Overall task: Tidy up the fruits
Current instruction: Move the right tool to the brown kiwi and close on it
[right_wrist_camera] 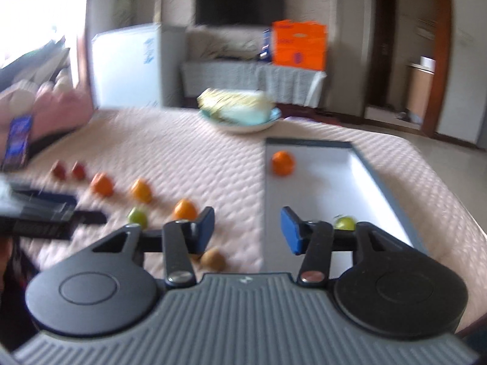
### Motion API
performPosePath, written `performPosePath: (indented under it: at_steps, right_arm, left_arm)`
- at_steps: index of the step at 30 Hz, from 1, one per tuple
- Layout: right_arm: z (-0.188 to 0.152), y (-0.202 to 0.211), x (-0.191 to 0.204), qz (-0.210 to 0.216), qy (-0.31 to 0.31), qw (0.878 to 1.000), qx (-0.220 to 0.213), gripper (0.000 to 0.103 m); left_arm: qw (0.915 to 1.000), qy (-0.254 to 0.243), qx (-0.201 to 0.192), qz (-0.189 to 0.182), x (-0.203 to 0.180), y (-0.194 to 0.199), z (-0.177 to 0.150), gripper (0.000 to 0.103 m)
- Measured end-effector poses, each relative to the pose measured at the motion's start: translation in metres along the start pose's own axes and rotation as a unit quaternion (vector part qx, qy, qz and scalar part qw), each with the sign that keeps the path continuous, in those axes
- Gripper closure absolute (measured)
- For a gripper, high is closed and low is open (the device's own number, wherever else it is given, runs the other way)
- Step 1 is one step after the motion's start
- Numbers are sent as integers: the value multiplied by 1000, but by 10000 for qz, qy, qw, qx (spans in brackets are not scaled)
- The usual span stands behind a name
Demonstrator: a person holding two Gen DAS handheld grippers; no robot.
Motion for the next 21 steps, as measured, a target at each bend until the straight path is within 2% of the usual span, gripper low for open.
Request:
performPosePath:
  at_steps: [4,7,21]
  right_arm:
    - [-13,-5,20,79,315,9990,298,68]
    - [-19,-11,23,7,525,9975,464,68]
    - [-30,-42,29,-58,358,9952,912,69]
  left_arm:
    - [9999,17,-27,-98,-7,1,2,35]
    - [9999,20,-37,-142,-9,2,3,35]
    - [9996,-18,-29,-268,-14,-1,3,35]
Point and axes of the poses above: each gripper's, at about its wrist camera, not at the fingertips, and y roughly against the way its jaws point, x to its left, z to its top, the point moved 6 cm from there along -y, roughly the way its jaws point, and after that the axes turned 3 degrees about z, right-handed, at the moved point
